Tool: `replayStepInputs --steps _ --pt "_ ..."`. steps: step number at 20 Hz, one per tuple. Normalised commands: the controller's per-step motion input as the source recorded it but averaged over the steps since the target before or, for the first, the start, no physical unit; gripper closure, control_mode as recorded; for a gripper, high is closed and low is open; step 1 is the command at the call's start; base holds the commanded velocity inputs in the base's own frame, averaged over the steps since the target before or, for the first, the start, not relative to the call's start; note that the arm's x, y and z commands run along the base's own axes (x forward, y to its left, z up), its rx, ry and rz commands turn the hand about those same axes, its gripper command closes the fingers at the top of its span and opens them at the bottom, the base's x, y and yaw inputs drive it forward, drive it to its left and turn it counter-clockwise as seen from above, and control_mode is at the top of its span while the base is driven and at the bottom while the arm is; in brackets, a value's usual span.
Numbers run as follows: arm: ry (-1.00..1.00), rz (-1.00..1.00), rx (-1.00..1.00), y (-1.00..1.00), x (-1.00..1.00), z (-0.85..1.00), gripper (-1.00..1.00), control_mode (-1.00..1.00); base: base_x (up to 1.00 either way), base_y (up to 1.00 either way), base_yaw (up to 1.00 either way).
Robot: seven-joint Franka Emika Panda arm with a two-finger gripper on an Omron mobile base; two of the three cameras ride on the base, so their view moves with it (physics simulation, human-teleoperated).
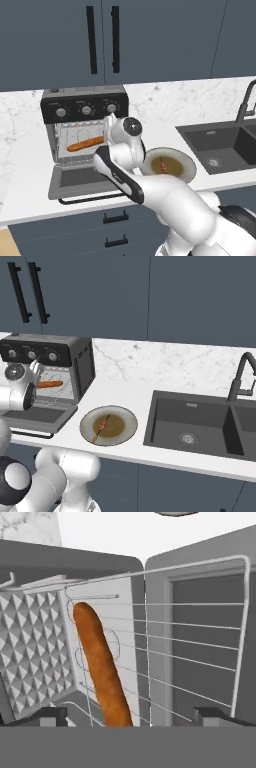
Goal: Pick up the kebab skewer and baguette bread, and place them inside the toaster oven. Close the toaster oven door and start by setting the timer.
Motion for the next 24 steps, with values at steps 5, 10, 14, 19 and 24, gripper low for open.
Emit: replayStepInputs --steps 5,10,14,19,24 --pt "0.31 0.28 -0.27 -0.42 -0.3 -0.05 -1.0 -1.0 0.0 0.0 0.0" --pt "0.13 0.53 -0.29 -0.5 -0.15 -0.3 -1.0 -1.0 0.0 0.0 0.0" --pt "-0.01 0.77 -0.24 -0.59 -0.33 -0.39 -1.0 -1.0 0.0 0.0 0.0" --pt "-0.04 0.86 -0.18 -0.5 -0.24 -0.33 -1.0 -1.0 0.0 0.0 0.0" --pt "0.0 0.8 -0.21 -0.56 -0.18 -0.33 -1.0 -1.0 0.0 0.0 0.0"
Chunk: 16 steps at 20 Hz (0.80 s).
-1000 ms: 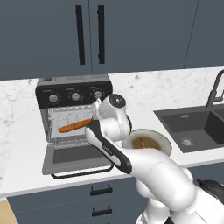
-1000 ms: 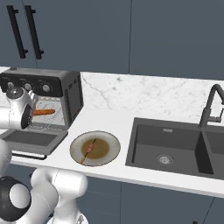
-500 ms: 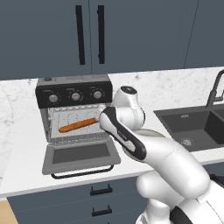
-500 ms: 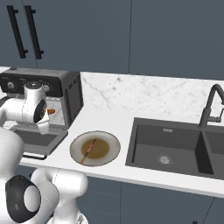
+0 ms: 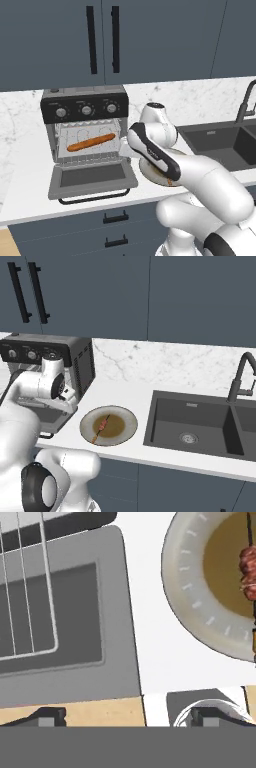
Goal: Pick up the kebab skewer and baguette bread, and place them inside the toaster oven. Close the toaster oven door and start by setting the timer.
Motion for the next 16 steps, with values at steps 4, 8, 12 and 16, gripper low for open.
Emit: replayStepInputs --steps 4,8,12,16 --pt "0.0 0.69 -0.21 -0.65 -0.12 -0.18 -1.0 -1.0 0.0 0.0 0.0" --pt "0.0 0.58 -0.21 -0.72 -0.18 -0.13 -1.0 -1.0 0.0 0.0 0.0" --pt "-0.01 0.2 -0.02 -0.77 0.0 -0.08 -1.0 -1.0 0.0 0.0 0.0" --pt "-0.08 0.0 0.05 -0.79 0.3 -0.18 -1.0 -1.0 0.0 0.0 0.0"
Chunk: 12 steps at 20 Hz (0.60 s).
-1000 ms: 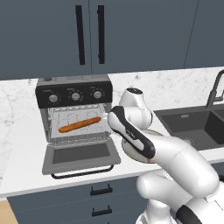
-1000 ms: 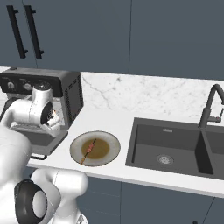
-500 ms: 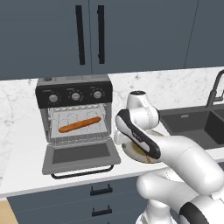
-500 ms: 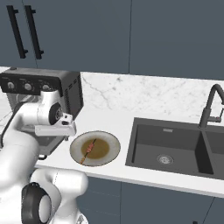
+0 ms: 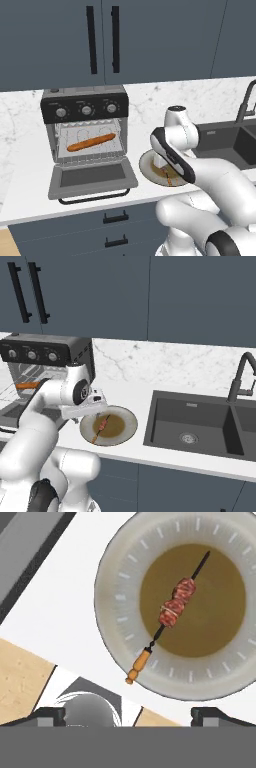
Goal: Pick up the kebab skewer and baguette bread, and place them inside the toaster oven. Close the toaster oven door and start by setting the timer.
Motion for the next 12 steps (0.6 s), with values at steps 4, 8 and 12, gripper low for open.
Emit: replayStepInputs --steps 4,8,12 --pt "-0.11 0.0 0.09 -0.68 0.49 -0.13 -1.0 -1.0 0.0 0.0 0.0" --pt "-0.08 -0.06 0.12 -0.36 0.65 -0.09 -1.0 -1.0 0.0 0.0 0.0" --pt "-0.04 -0.12 0.1 0.0 0.53 -0.2 -1.0 -1.0 0.0 0.0 0.0"
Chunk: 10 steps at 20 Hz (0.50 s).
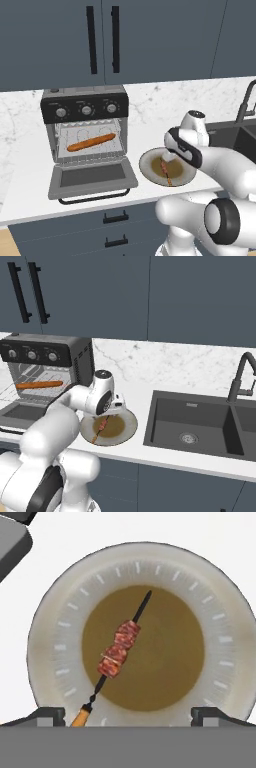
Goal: Pick up the kebab skewer and baguette bread, and place them inside the toaster oven. Close the toaster oven door and start by setting the timer.
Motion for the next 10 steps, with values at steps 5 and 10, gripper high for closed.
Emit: replayStepInputs --steps 5,10 --pt "0.0 -0.04 0.01 0.06 0.06 -0.09 -1.0 -1.0 0.0 0.0 0.0" --pt "0.0 0.0 0.0 0.06 0.06 -0.34 -1.0 -1.0 0.0 0.0 0.0"
